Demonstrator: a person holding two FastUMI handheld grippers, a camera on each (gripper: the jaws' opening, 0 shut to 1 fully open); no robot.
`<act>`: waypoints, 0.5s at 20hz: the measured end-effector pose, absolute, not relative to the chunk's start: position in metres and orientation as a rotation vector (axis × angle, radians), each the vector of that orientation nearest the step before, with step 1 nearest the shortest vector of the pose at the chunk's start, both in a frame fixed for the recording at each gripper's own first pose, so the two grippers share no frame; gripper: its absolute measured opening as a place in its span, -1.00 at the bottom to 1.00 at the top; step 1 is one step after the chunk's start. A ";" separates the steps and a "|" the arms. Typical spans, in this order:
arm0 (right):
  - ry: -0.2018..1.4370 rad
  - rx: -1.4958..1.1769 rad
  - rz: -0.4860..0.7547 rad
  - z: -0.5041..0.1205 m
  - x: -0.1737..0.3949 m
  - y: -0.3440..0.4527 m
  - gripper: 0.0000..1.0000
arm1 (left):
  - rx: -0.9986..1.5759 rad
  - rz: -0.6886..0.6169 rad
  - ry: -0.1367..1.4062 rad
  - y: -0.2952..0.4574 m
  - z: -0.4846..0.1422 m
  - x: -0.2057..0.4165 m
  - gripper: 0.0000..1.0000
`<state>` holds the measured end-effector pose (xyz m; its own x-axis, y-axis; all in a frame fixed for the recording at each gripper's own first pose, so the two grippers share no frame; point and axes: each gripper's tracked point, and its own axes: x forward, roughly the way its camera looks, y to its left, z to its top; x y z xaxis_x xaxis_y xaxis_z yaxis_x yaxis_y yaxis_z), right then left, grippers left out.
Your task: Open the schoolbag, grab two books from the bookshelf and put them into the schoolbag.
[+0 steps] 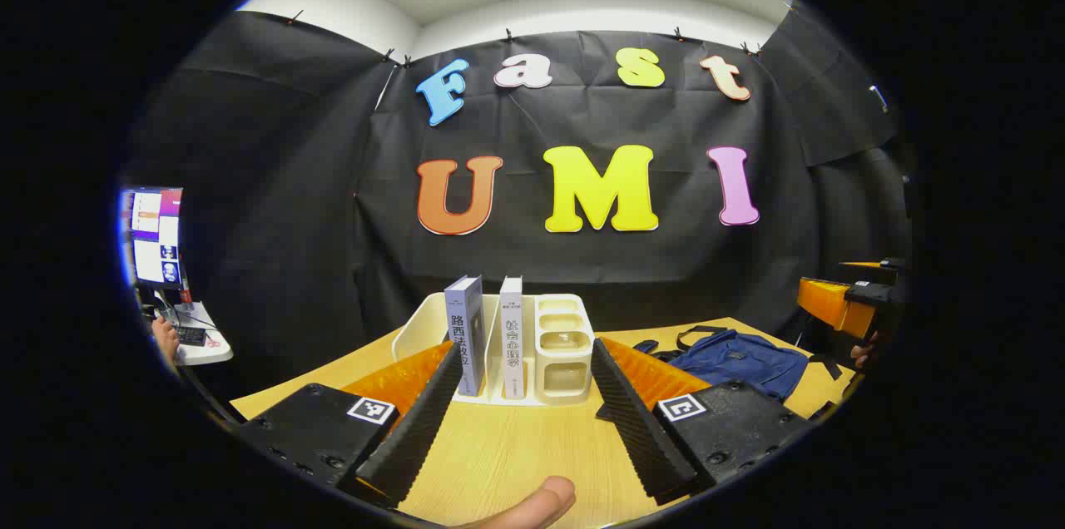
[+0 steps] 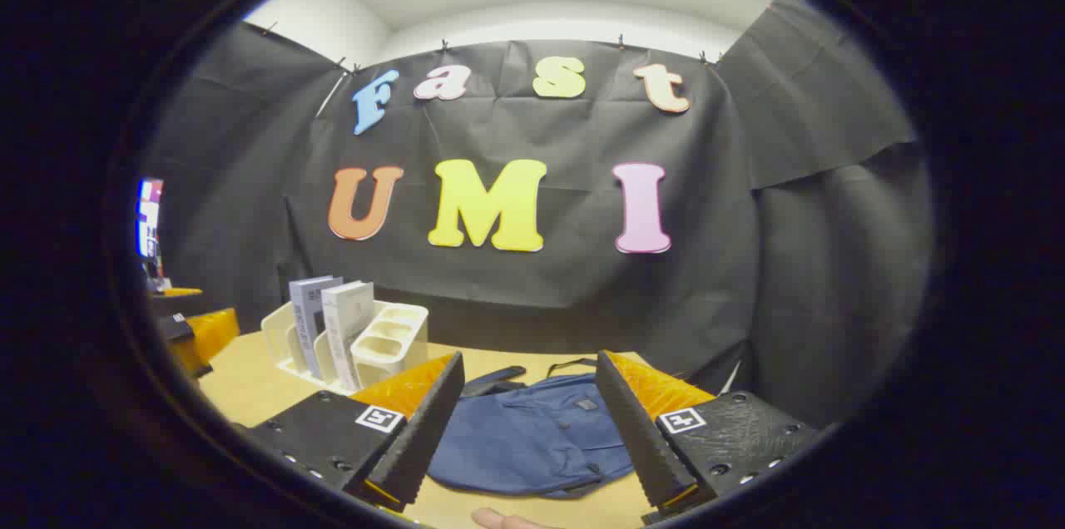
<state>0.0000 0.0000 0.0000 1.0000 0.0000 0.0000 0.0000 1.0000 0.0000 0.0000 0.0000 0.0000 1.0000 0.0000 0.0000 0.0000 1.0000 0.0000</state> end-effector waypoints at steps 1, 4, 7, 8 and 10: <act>0.008 -0.011 -0.016 -0.001 -0.003 0.000 0.91 | 0.010 -0.008 0.018 0.002 0.000 0.000 0.97; 0.060 -0.010 -0.042 -0.013 -0.015 0.001 0.91 | 0.020 -0.026 0.024 0.013 -0.001 -0.006 0.96; 0.067 0.018 -0.072 -0.015 -0.025 -0.004 0.91 | 0.034 -0.062 0.036 0.009 -0.002 -0.010 0.96; 0.060 0.011 -0.090 -0.016 -0.027 -0.010 0.91 | 0.041 -0.057 0.036 0.013 -0.003 -0.010 0.96; 0.064 -0.017 -0.096 -0.021 -0.030 -0.011 0.91 | 0.045 -0.048 0.031 0.015 -0.002 -0.009 0.96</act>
